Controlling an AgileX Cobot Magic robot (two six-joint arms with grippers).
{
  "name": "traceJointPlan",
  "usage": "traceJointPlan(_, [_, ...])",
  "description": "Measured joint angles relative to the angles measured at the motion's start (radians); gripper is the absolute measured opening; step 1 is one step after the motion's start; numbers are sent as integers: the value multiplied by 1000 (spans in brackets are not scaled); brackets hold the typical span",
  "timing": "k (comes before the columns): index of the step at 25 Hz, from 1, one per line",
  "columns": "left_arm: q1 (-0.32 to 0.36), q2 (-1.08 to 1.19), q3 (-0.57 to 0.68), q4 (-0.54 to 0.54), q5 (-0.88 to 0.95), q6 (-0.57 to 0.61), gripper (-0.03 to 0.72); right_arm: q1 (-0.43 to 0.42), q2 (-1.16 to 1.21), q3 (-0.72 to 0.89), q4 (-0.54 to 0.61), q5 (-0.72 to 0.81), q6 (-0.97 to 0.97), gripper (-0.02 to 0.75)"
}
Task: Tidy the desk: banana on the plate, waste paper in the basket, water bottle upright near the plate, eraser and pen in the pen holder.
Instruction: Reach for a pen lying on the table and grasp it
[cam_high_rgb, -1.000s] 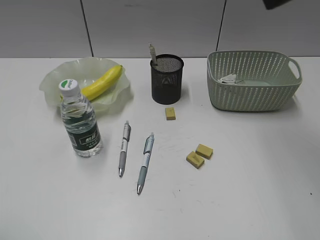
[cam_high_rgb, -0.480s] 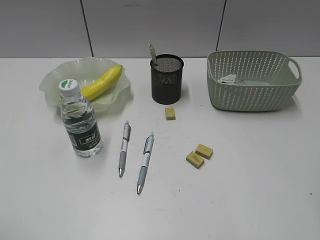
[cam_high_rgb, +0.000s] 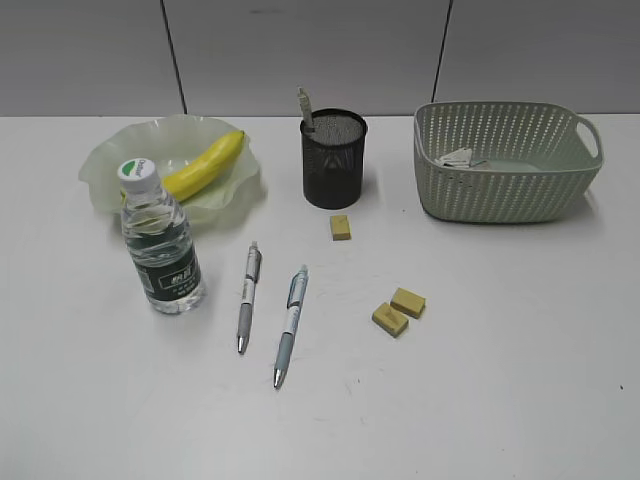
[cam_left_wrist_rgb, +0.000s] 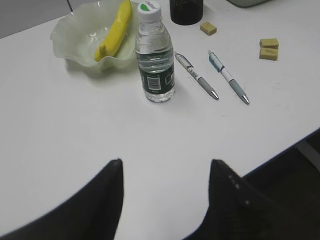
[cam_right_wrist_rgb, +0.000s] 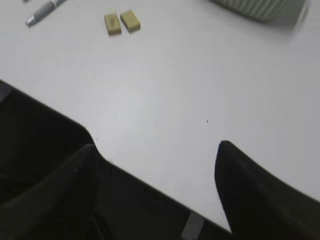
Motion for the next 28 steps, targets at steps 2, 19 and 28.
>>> traceJointPlan(2, [0,0,0,0,0,0,408,0,-107,6,-1,-13,-2,570])
traceJointPlan(19, [0,565,-150,-160,-186,11,405,0,-174,36,-2,-66,-1,569])
traceJointPlan(28, [-12,1094,-366,-332,-247,12,405,0,-175,36,-1,-66,-1,569])
